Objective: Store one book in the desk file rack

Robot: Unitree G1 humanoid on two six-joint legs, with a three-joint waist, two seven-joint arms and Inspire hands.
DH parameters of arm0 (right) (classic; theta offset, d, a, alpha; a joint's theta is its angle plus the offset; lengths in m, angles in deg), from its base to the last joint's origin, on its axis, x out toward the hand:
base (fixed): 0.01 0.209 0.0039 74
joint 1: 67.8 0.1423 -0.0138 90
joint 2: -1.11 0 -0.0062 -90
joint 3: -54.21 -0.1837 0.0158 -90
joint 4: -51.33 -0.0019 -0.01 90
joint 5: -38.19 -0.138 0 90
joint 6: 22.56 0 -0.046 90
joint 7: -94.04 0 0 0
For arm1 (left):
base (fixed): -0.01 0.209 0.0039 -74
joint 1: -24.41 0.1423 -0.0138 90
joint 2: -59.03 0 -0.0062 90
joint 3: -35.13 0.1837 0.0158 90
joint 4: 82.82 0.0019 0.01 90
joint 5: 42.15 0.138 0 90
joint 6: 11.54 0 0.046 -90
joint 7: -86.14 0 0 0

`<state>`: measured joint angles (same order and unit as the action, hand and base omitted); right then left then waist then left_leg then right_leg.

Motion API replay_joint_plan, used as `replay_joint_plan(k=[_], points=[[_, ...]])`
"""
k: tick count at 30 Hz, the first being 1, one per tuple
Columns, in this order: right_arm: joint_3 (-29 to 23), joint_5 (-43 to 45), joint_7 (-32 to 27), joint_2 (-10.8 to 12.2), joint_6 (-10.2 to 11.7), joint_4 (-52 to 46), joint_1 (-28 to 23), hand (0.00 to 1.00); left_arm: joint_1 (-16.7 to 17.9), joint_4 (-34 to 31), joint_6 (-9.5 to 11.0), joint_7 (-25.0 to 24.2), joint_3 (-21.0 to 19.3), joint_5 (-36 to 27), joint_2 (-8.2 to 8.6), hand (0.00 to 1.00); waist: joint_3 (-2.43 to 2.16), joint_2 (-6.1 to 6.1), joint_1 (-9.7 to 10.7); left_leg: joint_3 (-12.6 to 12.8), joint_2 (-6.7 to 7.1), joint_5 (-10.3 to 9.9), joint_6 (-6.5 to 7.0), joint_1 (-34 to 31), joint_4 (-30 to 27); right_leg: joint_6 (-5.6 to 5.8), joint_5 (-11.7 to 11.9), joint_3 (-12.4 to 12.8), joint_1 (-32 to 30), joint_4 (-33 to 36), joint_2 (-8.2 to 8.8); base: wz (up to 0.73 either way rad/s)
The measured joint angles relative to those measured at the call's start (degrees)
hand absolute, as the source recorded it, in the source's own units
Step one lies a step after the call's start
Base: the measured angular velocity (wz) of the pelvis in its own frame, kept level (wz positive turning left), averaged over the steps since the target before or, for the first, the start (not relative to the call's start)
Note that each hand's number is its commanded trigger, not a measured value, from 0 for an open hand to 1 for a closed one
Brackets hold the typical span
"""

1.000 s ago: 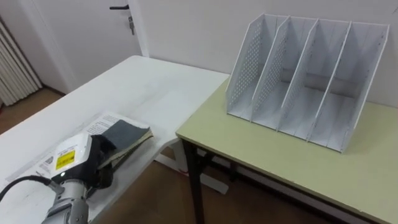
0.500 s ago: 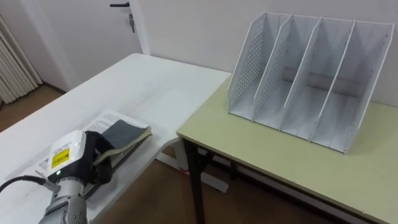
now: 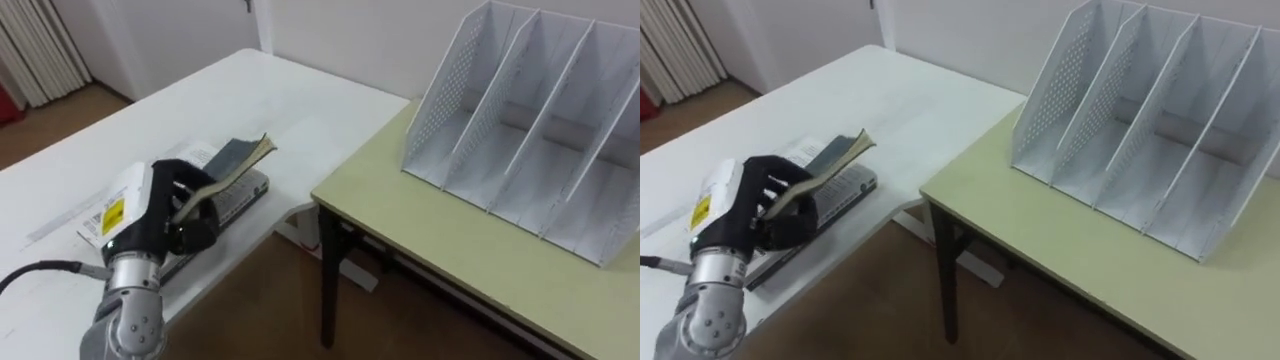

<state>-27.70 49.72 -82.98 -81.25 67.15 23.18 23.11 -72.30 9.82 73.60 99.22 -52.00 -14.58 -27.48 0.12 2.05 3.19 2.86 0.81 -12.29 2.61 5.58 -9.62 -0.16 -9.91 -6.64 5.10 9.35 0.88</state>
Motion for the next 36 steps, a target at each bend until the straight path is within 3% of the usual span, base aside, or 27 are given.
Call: replay_joint_plan(k=[4,9,15,19,26,28,29,31,36], points=[[0.81,0.05,1.5,-0.01,1.06,-0.87,0.02,0.0,0.03,-4.31,1.6,-1.53,0.53,-12.48,0.08,1.0,-0.04,0.05,-0.7,-0.05,-0.02,0.0,0.0,-0.1,-0.02,0.0,0.0,-0.54,0.07,-0.46,0.0,0.0],[1.93,0.07,2.7,-0.15,2.3,-2.02,-0.03,0.0,0.06,-5.94,4.17,-5.29,0.78,-22.14,0.31,1.0,-0.04,0.05,-1.77,0.26,-0.08,0.01,-0.01,0.46,-0.1,-0.09,0.08,-0.35,0.57,-0.42,-0.03,-0.02],[2.48,0.13,4.18,-0.19,2.63,-5.39,-0.77,0.0,1.79,-8.73,4.95,-11.08,0.94,-41.93,0.22,1.0,-0.07,-0.09,-2.34,0.04,-0.05,0.0,-0.01,0.34,-0.52,-0.06,0.1,-0.7,0.65,0.01,0.08,0.01],[2.26,4.65,6.68,-0.19,2.75,-13.79,-2.7,0.0,1.79,-8.99,4.96,-16.63,0.66,-52.16,0.18,1.0,-0.18,-0.46,-3.01,0.17,-0.11,0.01,-0.01,0.33,-0.94,-0.08,0.09,-0.03,0.48,0.44,0.01,-0.03],[2.35,4.82,9.26,-0.62,2.68,-26.74,-4.04,0.0,2.02,-10.49,5.18,-25.02,0.7,-60.4,-0.28,1.0,-0.13,-1.26,-3.98,0.33,-0.07,-0.01,0.0,0.76,-1.58,-0.04,0.15,0.3,0.96,0.77,0.08,-0.01],[2.36,3.51,11.44,-1.34,1.89,-33.6,-4.75,0.0,4.07,-11.03,5.4,-28.15,0.66,-64.34,-1.57,1.0,-0.04,-1.19,-3.93,0.36,-0.09,-0.02,0.0,1.01,-1.55,-0.06,0.1,0.14,1.02,1.23,0.13,0.0],[2.35,2.31,11.89,-1.59,1.89,-35.36,-4.91,0.0,4.66,-11.03,5.43,-28.93,0.69,-65.52,-1.98,1.0,0.03,-1.1,-3.8,0.36,-0.11,-0.02,0.0,0.99,-1.57,-0.06,0.1,0.13,1.03,1.25,0.12,0.0],[2.3,-3.52,13.68,-2.7,2.04,-40.77,-4.91,0.0,6.37,-10.99,5.42,-31.65,0.85,-68.55,-2.8,1.0,0.64,-1.03,-3.45,0.13,-0.1,-0.03,0.01,0.86,-1.75,-0.07,0.1,-0.03,0.98,1.33,0.14,0.03],[0.66,-12.74,18.94,-3.19,1.11,-47.26,-5.32,0.0,8.72,-10.94,5.38,-37.1,0.71,-73.86,-3.19,1.0,0.72,-0.83,-3.38,0.16,-0.12,-0.04,0.0,0.03,-2.05,-0.08,0.1,0.16,0.27,1.49,0.09,-0.01]])
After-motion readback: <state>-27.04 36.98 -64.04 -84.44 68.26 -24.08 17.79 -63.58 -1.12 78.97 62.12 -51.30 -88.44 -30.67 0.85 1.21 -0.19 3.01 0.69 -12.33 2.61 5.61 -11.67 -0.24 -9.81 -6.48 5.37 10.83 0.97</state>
